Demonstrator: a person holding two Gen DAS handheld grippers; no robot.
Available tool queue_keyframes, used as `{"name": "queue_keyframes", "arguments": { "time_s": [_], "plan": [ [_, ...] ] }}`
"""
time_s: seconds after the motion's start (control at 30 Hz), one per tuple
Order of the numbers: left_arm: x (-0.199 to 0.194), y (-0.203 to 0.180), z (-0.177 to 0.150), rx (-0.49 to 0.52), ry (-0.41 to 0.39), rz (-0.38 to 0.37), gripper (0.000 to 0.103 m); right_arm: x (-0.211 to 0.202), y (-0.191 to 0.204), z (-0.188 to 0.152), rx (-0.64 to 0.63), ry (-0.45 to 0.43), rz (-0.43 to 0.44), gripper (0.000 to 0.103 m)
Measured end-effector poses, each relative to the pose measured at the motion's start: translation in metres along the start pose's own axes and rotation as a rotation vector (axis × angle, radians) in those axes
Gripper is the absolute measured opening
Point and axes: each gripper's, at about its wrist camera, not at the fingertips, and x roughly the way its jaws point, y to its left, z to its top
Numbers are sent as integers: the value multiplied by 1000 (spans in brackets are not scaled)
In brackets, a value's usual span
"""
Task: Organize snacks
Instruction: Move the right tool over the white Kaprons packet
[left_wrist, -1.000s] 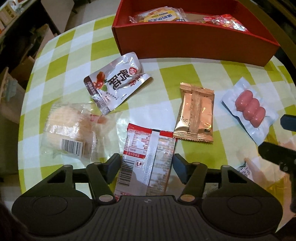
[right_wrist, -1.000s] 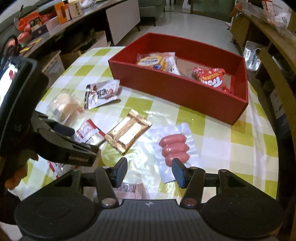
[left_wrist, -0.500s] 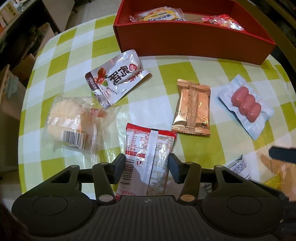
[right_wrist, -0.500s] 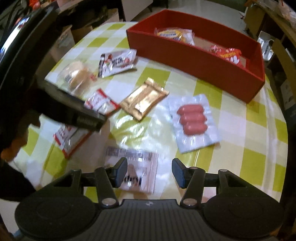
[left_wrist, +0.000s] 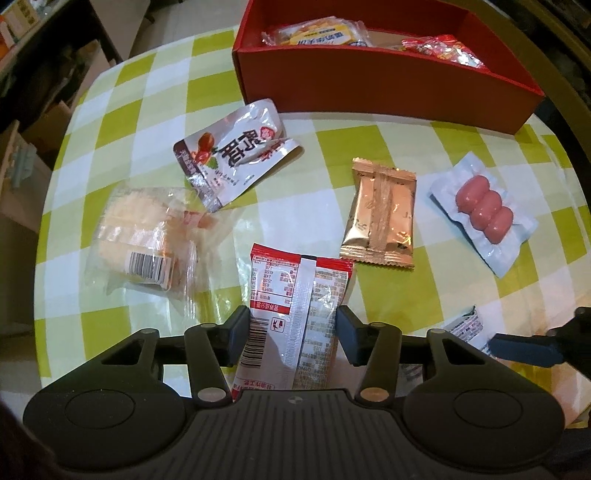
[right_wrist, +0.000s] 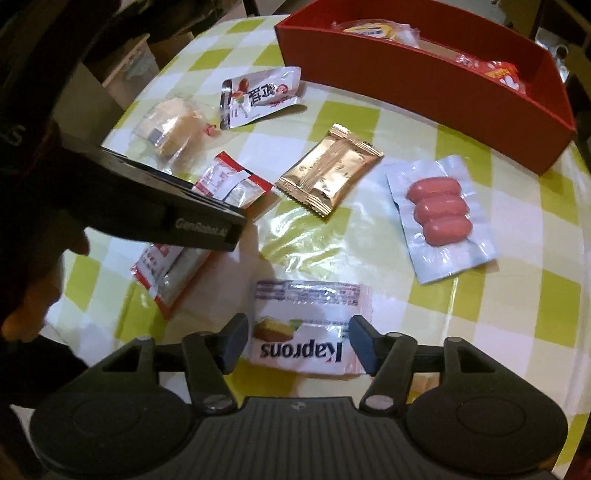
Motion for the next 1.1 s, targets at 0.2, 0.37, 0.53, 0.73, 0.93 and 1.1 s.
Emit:
{"name": "queue_keyframes", "arguments": {
  "time_s": [0.2,0.37,0.53,0.73,0.93,1.1],
  "plan": [
    [4,0,2,-4,27,8,59,5,0,3,-42,-2,-20,72],
    [5,1,3,-3,31,6,60,4,-7,7,-14,17,9,72],
    [6,1,4,-4,33,7,61,0,-5,11,-91,-19,-94,72],
    [6,2,4,-7,34,2,61,-7,-24,7,-45,-5,-131,72],
    [5,2,4,1,39,-1,61,-21,-10,-9,-222,-31,-69,72],
    [5,5,1,-7,46,4,61,-14,15,-16,-533,-50,-112,72]
  ]
}}
